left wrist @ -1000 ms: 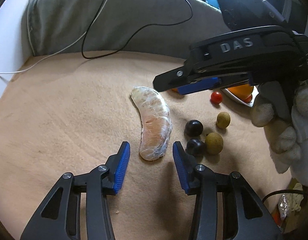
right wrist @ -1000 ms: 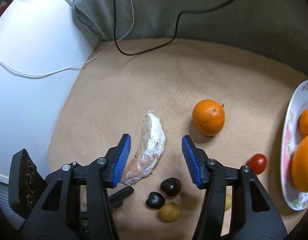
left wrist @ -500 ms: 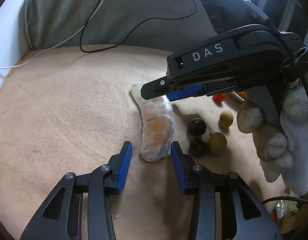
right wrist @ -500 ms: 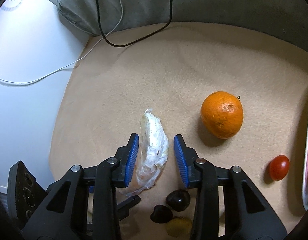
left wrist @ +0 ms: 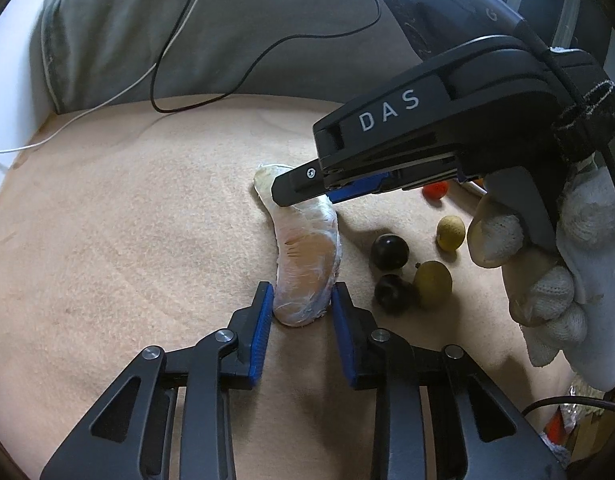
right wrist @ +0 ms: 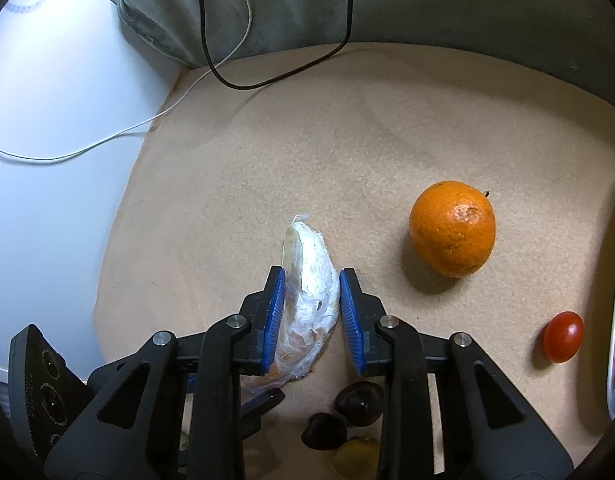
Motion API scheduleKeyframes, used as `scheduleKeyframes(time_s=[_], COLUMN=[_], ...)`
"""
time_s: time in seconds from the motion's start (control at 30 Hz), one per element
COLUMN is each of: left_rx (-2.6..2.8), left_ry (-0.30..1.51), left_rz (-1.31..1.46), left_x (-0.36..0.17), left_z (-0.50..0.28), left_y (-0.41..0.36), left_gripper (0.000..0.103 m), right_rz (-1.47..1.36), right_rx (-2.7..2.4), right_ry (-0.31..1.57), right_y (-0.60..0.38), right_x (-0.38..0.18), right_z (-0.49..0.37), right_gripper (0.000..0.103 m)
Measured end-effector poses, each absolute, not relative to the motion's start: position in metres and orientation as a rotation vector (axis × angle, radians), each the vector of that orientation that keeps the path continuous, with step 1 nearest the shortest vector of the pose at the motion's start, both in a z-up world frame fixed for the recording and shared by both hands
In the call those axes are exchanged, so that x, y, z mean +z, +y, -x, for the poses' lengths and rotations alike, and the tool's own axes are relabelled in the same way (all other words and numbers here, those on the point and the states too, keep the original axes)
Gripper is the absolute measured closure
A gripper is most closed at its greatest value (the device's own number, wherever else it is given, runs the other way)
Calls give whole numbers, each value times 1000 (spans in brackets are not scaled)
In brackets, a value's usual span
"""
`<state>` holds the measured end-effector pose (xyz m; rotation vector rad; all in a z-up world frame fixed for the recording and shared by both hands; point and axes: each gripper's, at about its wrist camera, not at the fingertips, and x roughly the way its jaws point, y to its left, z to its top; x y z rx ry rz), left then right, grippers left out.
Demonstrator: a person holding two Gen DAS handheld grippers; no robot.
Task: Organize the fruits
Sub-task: 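Close the left gripper on the peeled pomelo segment and lift it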
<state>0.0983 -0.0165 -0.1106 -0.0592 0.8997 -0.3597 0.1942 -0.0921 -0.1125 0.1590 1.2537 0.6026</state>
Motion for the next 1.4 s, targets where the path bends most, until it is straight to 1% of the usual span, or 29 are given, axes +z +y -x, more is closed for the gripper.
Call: scheduleKeyframes(time_s=[0.27, 0.53, 0.87, 1.4], left_rx=[-364, -381, -423, -522], left_ry=[881, 831, 764, 704], left_rz=[68, 48, 8, -39], left_x=[-106, -89, -65, -38], left_z=[-95, -91, -90, -102], left_y=[-15, -27, -62, -132], left_gripper=[75, 75, 76, 76], right_rz=[-175, -201, -245, -303], right_rx=[619, 618, 592, 515], right_ry=[1228, 1172, 1100, 1022], right_y=[-98, -122, -172, -251], right_x=[-105, -83, -53, -25], right_z=[-190, -183, -180, -175], right_gripper=[75, 75, 76, 76])
